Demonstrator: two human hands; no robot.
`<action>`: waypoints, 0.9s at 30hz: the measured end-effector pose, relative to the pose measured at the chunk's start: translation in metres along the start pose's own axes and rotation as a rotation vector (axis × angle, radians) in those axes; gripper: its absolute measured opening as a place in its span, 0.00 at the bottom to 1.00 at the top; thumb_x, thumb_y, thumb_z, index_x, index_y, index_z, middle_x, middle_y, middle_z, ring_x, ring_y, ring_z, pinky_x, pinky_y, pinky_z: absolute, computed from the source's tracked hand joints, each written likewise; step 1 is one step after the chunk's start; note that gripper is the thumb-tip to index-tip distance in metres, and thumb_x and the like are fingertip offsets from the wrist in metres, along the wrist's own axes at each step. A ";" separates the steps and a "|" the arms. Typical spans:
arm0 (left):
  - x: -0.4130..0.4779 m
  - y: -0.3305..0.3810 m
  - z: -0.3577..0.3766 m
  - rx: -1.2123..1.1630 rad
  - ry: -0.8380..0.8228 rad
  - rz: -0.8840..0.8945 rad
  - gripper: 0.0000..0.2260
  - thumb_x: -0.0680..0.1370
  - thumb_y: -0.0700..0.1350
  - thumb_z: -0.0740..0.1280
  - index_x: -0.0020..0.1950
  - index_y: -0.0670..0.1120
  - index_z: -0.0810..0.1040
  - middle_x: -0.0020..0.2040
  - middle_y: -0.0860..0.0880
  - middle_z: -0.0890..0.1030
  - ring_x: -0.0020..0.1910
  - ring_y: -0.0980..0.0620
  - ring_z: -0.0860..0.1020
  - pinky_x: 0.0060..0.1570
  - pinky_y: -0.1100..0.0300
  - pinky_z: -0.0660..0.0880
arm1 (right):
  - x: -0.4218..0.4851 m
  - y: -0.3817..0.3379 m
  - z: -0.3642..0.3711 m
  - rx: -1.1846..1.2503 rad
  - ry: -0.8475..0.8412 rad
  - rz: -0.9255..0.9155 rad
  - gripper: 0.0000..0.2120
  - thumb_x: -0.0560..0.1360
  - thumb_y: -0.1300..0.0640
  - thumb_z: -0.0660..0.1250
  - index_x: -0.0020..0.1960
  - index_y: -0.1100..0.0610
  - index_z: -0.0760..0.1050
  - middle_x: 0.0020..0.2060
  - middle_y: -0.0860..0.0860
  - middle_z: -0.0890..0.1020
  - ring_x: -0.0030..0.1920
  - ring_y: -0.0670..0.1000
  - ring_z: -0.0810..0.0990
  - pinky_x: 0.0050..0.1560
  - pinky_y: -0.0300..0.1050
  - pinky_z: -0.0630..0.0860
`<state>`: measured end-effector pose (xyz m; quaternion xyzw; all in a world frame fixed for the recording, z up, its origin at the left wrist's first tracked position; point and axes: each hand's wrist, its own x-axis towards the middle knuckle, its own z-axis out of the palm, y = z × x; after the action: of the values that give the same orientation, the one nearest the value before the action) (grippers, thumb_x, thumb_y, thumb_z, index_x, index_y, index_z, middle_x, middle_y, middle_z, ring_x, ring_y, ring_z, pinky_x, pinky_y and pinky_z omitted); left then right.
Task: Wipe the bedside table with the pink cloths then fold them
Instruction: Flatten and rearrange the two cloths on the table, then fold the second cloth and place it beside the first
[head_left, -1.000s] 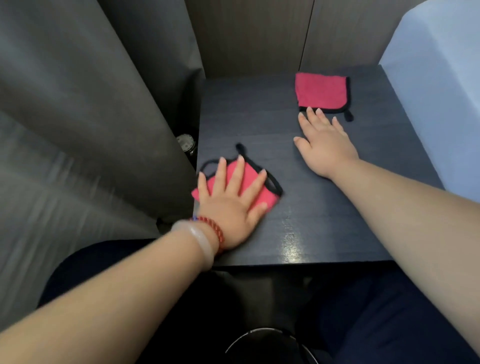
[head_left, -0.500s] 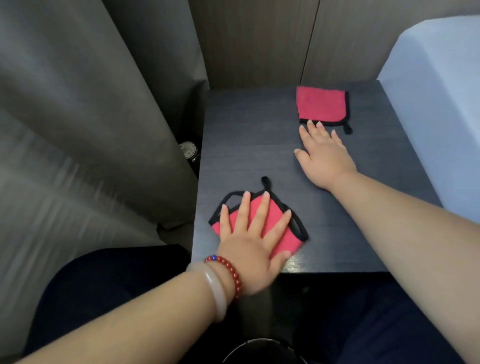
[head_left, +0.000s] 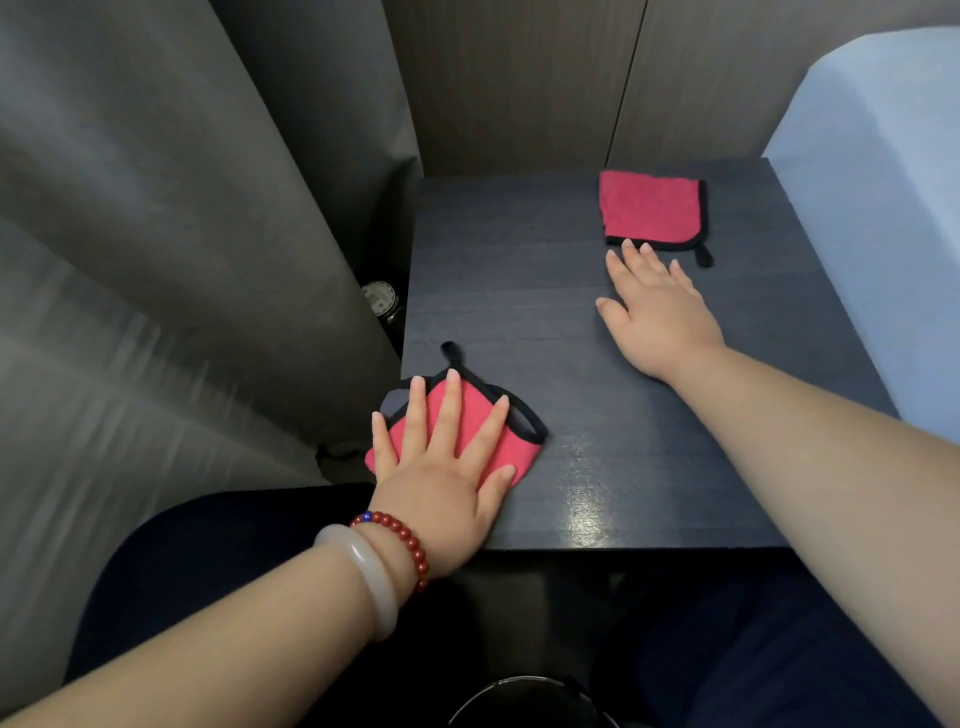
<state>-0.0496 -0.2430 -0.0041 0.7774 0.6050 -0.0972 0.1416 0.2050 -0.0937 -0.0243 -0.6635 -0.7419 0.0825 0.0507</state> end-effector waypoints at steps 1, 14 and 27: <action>-0.002 0.003 0.002 0.018 0.002 0.011 0.29 0.71 0.66 0.31 0.73 0.65 0.29 0.74 0.50 0.26 0.72 0.41 0.25 0.68 0.32 0.32 | 0.001 0.001 0.000 -0.002 0.005 0.000 0.28 0.81 0.46 0.49 0.78 0.54 0.49 0.78 0.51 0.50 0.77 0.50 0.46 0.76 0.51 0.44; 0.005 0.003 -0.023 -0.179 0.183 0.192 0.33 0.75 0.63 0.46 0.79 0.54 0.53 0.78 0.54 0.59 0.77 0.51 0.54 0.74 0.47 0.52 | -0.046 -0.033 -0.012 0.420 0.120 -0.173 0.14 0.78 0.54 0.62 0.62 0.53 0.78 0.68 0.53 0.74 0.73 0.54 0.63 0.76 0.56 0.48; 0.018 -0.044 -0.031 0.134 0.163 0.388 0.33 0.73 0.70 0.51 0.73 0.56 0.66 0.78 0.52 0.57 0.78 0.47 0.51 0.74 0.40 0.47 | -0.108 -0.078 -0.010 0.397 0.038 -0.179 0.04 0.71 0.57 0.72 0.42 0.49 0.79 0.68 0.48 0.73 0.73 0.50 0.63 0.76 0.49 0.47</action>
<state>-0.0885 -0.2055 0.0149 0.8922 0.4458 -0.0449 0.0563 0.1430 -0.2085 0.0038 -0.5736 -0.7659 0.2094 0.2014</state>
